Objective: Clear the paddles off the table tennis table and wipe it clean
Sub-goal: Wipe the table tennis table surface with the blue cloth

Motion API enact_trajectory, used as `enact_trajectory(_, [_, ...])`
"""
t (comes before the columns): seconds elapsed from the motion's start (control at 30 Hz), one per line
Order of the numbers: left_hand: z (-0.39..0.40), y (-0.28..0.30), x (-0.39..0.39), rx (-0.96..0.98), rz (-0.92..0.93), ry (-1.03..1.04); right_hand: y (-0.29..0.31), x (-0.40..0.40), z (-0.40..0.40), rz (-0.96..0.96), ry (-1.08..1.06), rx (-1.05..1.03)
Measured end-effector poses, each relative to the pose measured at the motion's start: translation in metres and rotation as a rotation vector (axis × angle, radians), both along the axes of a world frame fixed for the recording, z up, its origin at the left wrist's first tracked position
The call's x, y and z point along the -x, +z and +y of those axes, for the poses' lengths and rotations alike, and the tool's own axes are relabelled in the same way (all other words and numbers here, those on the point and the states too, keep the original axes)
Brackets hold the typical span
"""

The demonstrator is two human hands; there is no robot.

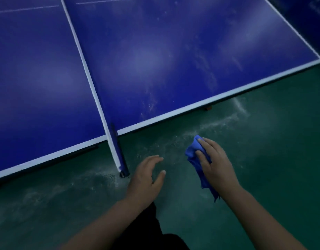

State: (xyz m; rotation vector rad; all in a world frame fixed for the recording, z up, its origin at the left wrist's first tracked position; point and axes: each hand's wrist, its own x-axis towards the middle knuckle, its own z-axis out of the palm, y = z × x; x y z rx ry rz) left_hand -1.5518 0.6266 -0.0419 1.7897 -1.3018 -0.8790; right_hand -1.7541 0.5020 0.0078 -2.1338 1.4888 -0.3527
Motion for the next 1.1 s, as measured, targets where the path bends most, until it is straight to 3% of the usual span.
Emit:
enact_trajectory(0.13, [-0.037, 0.002, 0.007, -0.004, 0.002, 0.127, 0.011, -0.008, -0.06, -0.004, 0.067, 0.001])
enact_trajectory(0.33, [-0.082, 0.004, -0.017, 0.031, -0.056, 0.484, 0.002, -0.076, -0.168, -0.032, 0.361, -0.022])
enact_trajectory(0.53, [-0.118, -0.015, -0.036, -0.075, -0.266, 0.67, -0.046, -0.185, -0.333, -0.008, 0.582, 0.191])
enact_trajectory(0.7, [-0.131, -0.032, -0.028, -0.234, -0.376, 0.846, -0.108, -0.242, -0.428, 0.238, 0.675, 0.317])
enact_trajectory(0.87, [-0.131, -0.049, -0.003, -0.336, -0.473, 0.922, -0.126, -0.245, -0.366, 0.311, 0.654, 0.304])
enact_trajectory(1.0, [-0.123, -0.057, 0.012, -0.388, -0.487, 0.965, -0.135, -0.222, -0.231, 0.236, 1.111, 0.359])
enact_trajectory(1.1, [-0.117, -0.058, 0.019, -0.41, -0.503, 0.999, -0.133, -0.212, -0.206, 0.237, 1.47, 0.352])
